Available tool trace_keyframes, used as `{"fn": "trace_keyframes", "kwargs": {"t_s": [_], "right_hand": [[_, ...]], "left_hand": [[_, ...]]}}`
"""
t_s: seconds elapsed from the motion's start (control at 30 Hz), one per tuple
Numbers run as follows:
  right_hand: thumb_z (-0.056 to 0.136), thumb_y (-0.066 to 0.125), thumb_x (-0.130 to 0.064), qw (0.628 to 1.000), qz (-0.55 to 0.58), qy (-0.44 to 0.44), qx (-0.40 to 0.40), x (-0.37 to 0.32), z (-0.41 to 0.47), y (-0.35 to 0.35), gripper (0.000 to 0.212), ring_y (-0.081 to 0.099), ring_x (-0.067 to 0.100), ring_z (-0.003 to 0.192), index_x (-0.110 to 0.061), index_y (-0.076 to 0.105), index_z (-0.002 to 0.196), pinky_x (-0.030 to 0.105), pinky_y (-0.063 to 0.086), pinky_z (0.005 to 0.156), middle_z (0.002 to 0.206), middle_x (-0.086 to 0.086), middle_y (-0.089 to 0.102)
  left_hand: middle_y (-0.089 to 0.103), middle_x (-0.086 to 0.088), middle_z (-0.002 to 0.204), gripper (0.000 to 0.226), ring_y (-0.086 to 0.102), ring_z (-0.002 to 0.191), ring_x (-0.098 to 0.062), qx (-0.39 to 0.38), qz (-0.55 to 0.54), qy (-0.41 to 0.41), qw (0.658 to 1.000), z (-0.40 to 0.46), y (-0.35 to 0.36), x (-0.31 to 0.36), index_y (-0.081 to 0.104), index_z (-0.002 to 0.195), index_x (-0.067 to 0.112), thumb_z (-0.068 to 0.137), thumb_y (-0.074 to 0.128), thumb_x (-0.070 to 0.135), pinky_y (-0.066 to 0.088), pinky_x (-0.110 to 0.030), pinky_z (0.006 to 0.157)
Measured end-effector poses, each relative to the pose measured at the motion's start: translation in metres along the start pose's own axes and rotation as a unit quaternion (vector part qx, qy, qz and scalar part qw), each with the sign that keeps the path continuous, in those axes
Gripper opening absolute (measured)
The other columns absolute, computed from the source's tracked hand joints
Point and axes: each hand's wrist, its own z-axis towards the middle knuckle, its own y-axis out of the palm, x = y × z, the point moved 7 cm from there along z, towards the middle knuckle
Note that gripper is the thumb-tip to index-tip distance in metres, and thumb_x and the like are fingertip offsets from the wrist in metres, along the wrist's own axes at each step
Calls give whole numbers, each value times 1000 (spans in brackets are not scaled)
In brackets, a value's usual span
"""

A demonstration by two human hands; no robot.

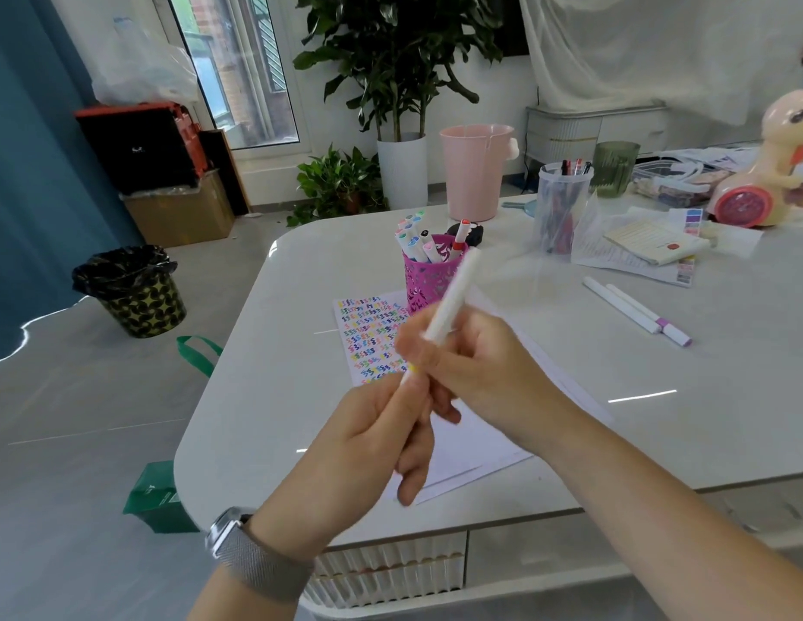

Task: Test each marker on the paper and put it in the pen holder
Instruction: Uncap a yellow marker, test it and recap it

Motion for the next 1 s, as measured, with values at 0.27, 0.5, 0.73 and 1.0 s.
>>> {"fn": "trace_keyframes", "kwargs": {"t_s": [0.27,0.5,0.73,1.0], "right_hand": [[79,63,9,837,-450,-310,28,-20,-11,-21,62,55,8,89,-33,52,125,26,51,76,123,-7,45],[95,50,-25,827,-475,-297,-43,-1,-5,0,24,55,6,104,-18,66,112,23,48,86,118,1,59],[98,48,-31,893,-398,-196,74,-12,9,-32,53,69,14,79,-48,17,138,36,56,74,92,1,71],[99,37,-3,898,-159,-210,353,-18,39,-87,34,67,15,56,-22,18,119,28,58,58,92,15,67]], "left_hand": [[33,5,45,37,40,38,-14,94,0,-58,994,7,-18,-15,44,69,9,98,39,30,37,-16,43],[44,6,44,34,48,41,-12,57,82,-35,994,-1,-17,-12,52,69,12,94,47,34,40,-16,49],[60,11,75,23,59,57,-7,98,200,-8,975,-4,-26,-12,52,94,41,78,66,48,45,-21,60],[35,11,140,79,21,134,-15,34,527,-69,846,-3,-33,-52,18,142,27,79,54,59,28,-30,108]]}}
